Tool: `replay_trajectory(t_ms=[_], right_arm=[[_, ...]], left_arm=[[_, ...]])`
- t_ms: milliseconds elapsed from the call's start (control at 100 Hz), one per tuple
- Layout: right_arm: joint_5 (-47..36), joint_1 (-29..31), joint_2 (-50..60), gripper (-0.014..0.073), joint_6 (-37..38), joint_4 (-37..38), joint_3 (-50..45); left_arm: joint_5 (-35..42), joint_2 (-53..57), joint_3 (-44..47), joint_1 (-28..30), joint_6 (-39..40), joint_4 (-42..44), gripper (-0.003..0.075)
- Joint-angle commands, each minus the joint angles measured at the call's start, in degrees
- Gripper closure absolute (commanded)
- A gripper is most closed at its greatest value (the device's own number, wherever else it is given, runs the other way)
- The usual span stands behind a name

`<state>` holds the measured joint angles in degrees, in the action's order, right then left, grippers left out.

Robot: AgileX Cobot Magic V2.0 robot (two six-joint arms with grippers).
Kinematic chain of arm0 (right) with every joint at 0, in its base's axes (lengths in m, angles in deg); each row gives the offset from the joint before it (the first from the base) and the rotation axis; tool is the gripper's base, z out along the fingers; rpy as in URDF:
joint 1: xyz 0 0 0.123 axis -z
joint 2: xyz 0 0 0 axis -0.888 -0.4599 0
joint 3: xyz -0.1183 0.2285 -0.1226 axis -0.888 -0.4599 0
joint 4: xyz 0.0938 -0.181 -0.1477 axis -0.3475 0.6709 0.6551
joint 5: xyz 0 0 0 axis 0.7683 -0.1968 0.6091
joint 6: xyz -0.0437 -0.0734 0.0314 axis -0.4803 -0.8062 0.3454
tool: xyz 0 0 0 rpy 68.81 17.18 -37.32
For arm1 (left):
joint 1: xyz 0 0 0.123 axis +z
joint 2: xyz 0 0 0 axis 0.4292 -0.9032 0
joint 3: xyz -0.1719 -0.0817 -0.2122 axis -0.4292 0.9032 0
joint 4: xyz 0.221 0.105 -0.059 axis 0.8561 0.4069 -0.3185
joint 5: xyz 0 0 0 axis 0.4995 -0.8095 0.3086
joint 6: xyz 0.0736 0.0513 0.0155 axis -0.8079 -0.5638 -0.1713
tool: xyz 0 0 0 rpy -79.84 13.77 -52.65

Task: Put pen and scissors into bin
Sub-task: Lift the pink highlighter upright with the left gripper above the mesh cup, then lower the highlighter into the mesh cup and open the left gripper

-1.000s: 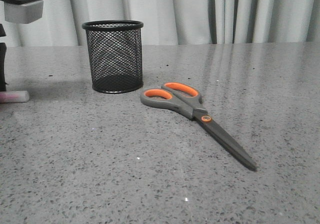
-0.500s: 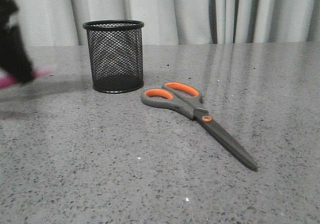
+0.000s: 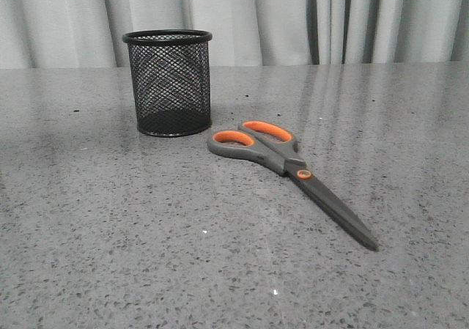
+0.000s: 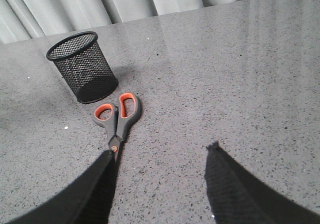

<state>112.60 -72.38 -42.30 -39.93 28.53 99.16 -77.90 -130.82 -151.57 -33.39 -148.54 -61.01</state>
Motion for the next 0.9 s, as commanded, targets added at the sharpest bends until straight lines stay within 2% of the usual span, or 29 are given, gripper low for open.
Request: replay_trajectory(t_ms=[0, 100, 290, 480, 800, 890], right_arm=[[-3.58, 0.06, -1.18, 0.0232, -0.6, -0.21, 1.93], [-3.44, 0.06, -1.18, 0.0232, -0.6, -0.21, 1.93], [-2.15, 0.06, -1.18, 0.0232, -0.6, -0.21, 1.93], [0.19, 0.06, -1.18, 0.0232, -0.6, -0.21, 1.93], [2.64, 0.06, -1.18, 0.0232, -0.6, -0.21, 1.93], [2.92, 0.06, -1.18, 0.0232, -0.6, -0.21, 1.93]], left_arm=[[-1.56, -0.25, -0.63, -1.22, -5.66, -14.61, 0.0739], [-5.89, -3.57, -0.1, -2.03, -7.82, -21.74, 0.0739], [-14.85, -10.84, -0.1, -2.16, -8.06, -25.62, 0.0739], [-14.95, -16.16, -0.1, -2.16, -8.06, -25.06, 0.0739], [-14.17, -21.14, -0.1, -2.16, -8.06, -18.25, 0.0738], [-12.68, -21.74, -0.1, -2.16, -8.06, -18.13, 0.0698]])
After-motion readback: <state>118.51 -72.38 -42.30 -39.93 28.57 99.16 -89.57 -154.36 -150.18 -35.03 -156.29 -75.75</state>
